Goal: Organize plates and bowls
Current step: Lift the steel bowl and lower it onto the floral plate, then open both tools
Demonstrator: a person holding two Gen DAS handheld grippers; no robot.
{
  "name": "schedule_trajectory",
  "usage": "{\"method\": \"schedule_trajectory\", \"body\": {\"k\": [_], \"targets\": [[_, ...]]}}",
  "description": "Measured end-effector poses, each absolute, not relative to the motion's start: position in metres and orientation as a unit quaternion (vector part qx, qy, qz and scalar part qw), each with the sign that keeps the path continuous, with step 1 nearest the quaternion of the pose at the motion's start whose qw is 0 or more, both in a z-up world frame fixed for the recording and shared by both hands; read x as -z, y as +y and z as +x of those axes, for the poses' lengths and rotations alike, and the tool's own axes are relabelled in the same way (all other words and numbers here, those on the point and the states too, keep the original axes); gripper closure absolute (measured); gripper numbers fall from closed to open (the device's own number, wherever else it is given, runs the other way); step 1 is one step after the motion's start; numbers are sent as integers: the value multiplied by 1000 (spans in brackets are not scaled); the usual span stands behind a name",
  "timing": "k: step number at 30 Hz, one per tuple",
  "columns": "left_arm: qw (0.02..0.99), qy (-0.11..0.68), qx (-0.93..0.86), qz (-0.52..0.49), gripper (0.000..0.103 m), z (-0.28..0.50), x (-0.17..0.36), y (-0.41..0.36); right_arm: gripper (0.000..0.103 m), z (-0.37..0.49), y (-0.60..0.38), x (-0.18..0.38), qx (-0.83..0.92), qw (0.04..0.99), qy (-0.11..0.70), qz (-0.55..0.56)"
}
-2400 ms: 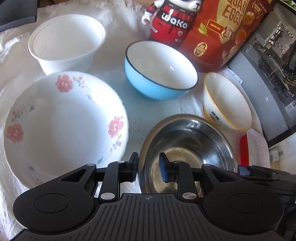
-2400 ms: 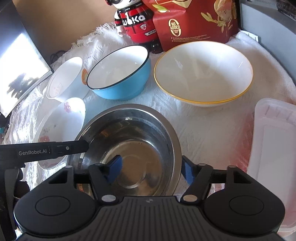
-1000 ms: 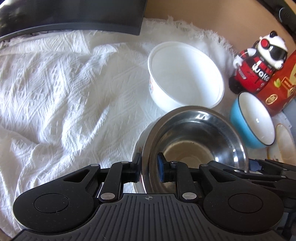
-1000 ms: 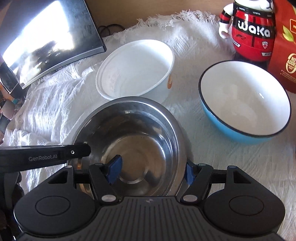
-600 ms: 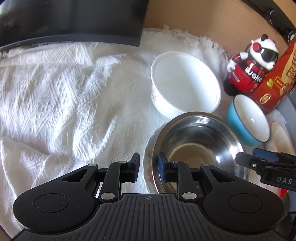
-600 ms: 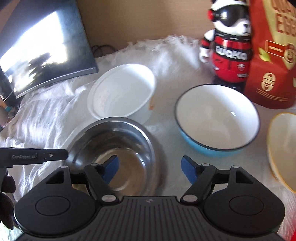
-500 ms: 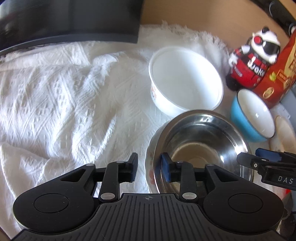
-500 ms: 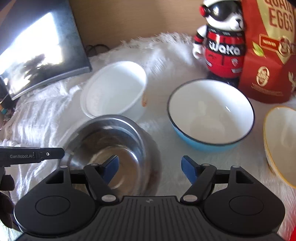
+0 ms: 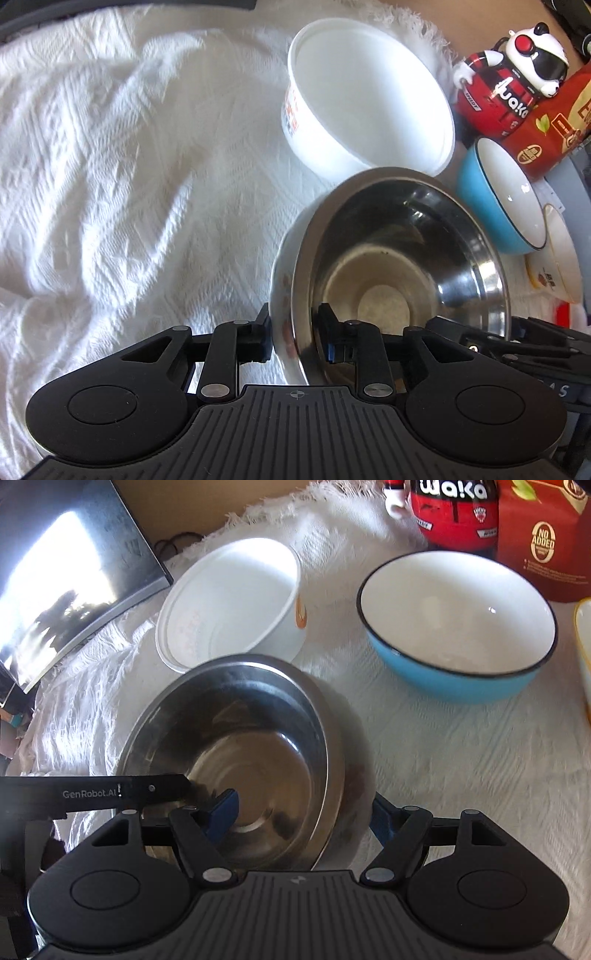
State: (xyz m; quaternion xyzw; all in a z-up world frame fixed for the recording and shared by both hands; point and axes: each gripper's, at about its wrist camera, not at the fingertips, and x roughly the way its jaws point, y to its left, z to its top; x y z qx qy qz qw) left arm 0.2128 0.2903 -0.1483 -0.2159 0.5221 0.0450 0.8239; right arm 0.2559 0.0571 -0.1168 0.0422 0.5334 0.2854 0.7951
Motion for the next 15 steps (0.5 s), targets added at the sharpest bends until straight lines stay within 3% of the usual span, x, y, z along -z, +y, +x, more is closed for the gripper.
{"method": "schedule_trajectory", "body": {"k": [15], "targets": [[817, 528, -99, -207, 76, 167, 124, 314, 24, 209, 78, 108, -316, 758, 568, 46]]}}
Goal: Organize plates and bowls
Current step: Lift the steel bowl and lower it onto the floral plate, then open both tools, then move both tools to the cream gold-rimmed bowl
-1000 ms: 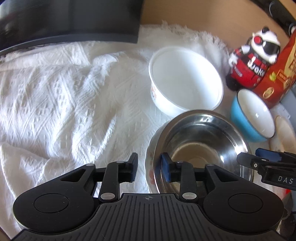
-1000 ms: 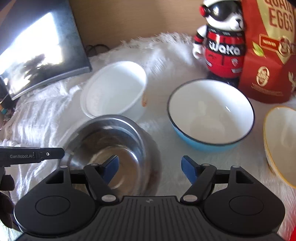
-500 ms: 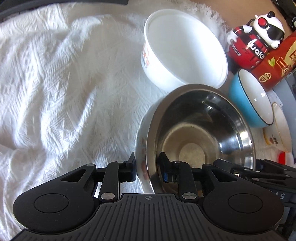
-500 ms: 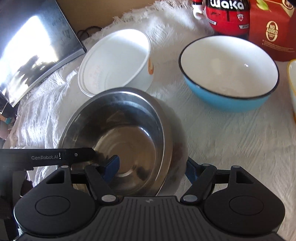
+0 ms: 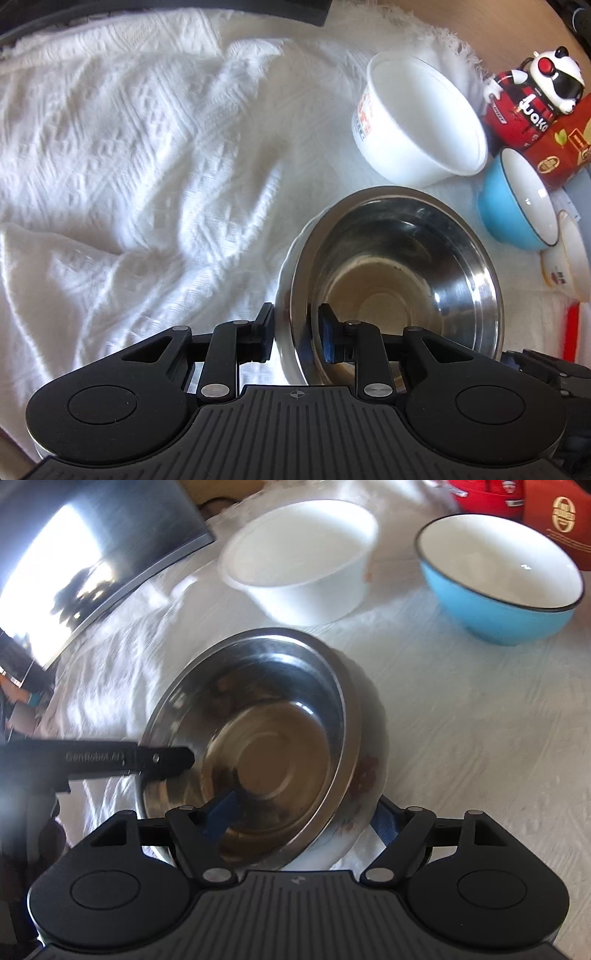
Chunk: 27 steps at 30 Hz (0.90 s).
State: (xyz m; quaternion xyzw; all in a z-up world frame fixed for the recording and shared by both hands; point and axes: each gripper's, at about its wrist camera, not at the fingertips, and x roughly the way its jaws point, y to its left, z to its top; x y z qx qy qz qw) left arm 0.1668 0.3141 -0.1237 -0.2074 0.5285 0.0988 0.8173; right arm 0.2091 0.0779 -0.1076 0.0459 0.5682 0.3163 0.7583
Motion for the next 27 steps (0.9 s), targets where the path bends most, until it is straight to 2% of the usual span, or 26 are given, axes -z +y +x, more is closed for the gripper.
{"method": "schedule_trajectory", "body": {"k": [13, 15, 20, 23, 27], "targets": [[821, 522, -105, -206, 78, 159, 115, 312, 24, 198, 79, 109, -326, 759, 562, 41], [836, 502, -108, -191, 83, 157, 101, 313, 23, 199, 74, 104, -317, 768, 554, 47], [876, 432, -123, -177, 84, 156, 59, 312, 23, 199, 52, 72, -291, 827, 481, 37], [891, 401, -92, -194, 84, 164, 43, 304, 18, 200, 32, 49, -276, 854, 442, 17], [889, 399, -55, -218, 84, 178, 38, 270, 10, 206, -14, 19, -235, 892, 385, -27]]}}
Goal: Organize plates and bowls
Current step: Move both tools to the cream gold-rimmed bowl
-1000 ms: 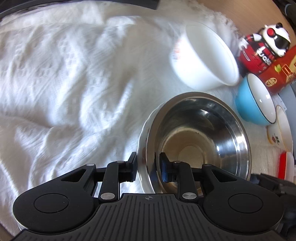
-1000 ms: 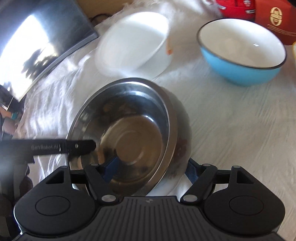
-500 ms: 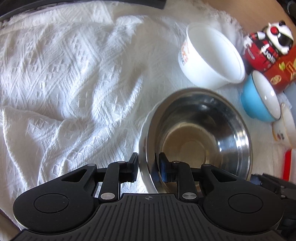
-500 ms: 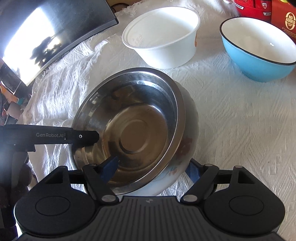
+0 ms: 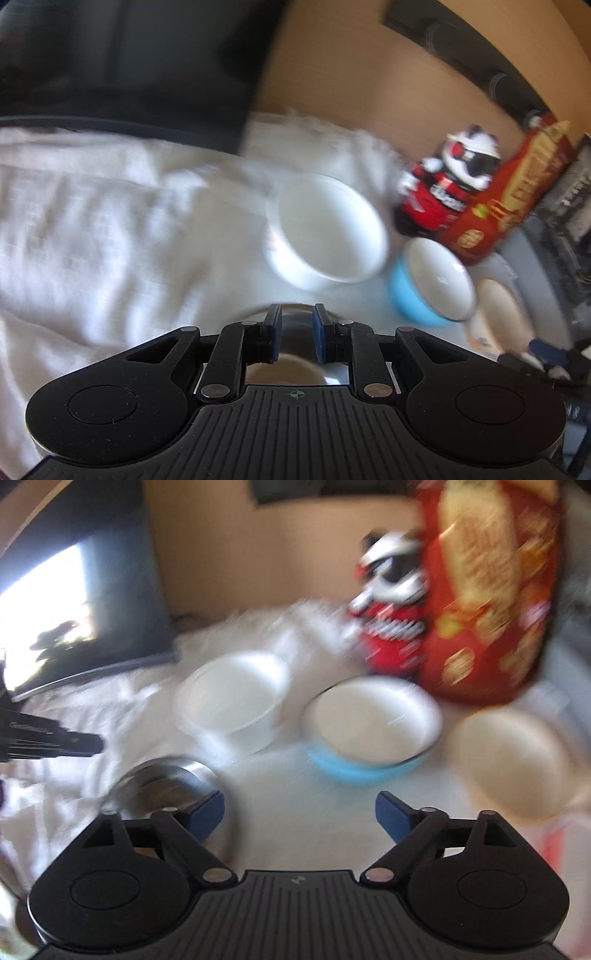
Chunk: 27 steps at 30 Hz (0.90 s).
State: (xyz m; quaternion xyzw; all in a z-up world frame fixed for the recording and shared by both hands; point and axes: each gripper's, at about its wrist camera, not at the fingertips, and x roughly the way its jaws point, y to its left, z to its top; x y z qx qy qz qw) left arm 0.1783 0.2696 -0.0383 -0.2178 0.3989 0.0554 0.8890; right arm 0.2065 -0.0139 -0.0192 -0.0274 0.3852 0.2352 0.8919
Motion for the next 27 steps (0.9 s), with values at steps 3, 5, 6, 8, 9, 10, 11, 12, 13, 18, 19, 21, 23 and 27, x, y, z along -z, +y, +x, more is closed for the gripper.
{"method": "schedule_trajectory", "body": {"k": [3, 5, 6, 8, 9, 10, 11, 12, 13, 18, 19, 21, 23, 27], "targets": [[881, 408, -26, -238, 83, 187, 45, 232, 5, 223, -60, 8, -198, 910, 363, -37], [871, 422, -18, -252, 83, 197, 55, 205, 3, 241, -93, 7, -175, 917, 357, -34], [864, 430, -11, -262, 83, 203, 60, 193, 3, 250, -107, 9, -166, 918, 358, -31], [852, 438, 8, -287, 83, 218, 72, 166, 3, 270, -137, 15, -148, 917, 370, -22], [849, 438, 15, -294, 83, 225, 76, 154, 3, 276, -150, 18, -147, 915, 374, -16], [849, 437, 19, -298, 83, 232, 79, 141, 2, 283, -162, 22, -151, 913, 379, -9], [849, 435, 21, -300, 83, 241, 83, 128, 2, 291, -173, 26, -157, 909, 387, -4], [848, 434, 22, -303, 83, 248, 87, 117, 2, 298, -183, 31, -163, 904, 396, -1], [847, 434, 26, -306, 83, 257, 91, 105, 2, 306, -191, 37, -170, 898, 405, 4], [838, 444, 29, -316, 82, 288, 104, 65, 3, 325, -211, 51, -192, 893, 406, 5], [836, 449, 28, -316, 82, 292, 105, 61, 3, 329, -211, 52, -191, 895, 404, -6], [833, 456, 17, -313, 82, 298, 107, 55, 3, 333, -207, 51, -191, 898, 394, -33], [832, 460, 1, -310, 82, 301, 107, 54, 3, 339, -207, 50, -203, 897, 391, -46], [834, 462, -27, -300, 82, 306, 108, 54, 3, 358, -217, 56, -223, 883, 413, -15]]}}
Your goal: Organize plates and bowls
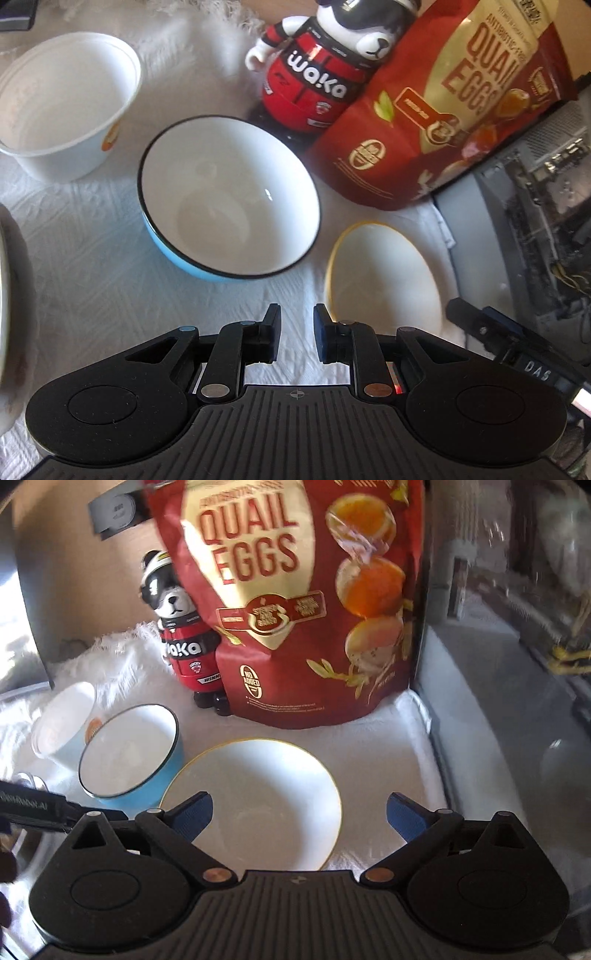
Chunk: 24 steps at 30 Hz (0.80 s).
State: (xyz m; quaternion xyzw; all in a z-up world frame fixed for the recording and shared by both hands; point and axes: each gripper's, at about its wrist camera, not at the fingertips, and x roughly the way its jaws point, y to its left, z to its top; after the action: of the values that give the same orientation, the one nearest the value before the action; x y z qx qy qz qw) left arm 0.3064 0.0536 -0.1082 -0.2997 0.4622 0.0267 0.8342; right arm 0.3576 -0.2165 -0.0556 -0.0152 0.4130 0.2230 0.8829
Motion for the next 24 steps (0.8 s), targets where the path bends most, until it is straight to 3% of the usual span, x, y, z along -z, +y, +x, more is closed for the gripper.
{"method": "schedule_trajectory", "body": {"k": [16, 19, 23, 24], "targets": [[820, 483, -16, -307, 80, 346, 133, 34, 8, 402, -219, 92, -208, 857, 471, 20], [818, 494, -7, -296, 80, 358, 143, 25, 14, 413, -214, 105, -214, 843, 491, 35], [821, 501, 7, -273, 80, 366, 148, 13, 38, 424, -203, 122, -224, 822, 521, 50], [823, 502, 10, -267, 79, 366, 148, 10, 39, 424, -201, 124, -226, 818, 526, 54]]}}
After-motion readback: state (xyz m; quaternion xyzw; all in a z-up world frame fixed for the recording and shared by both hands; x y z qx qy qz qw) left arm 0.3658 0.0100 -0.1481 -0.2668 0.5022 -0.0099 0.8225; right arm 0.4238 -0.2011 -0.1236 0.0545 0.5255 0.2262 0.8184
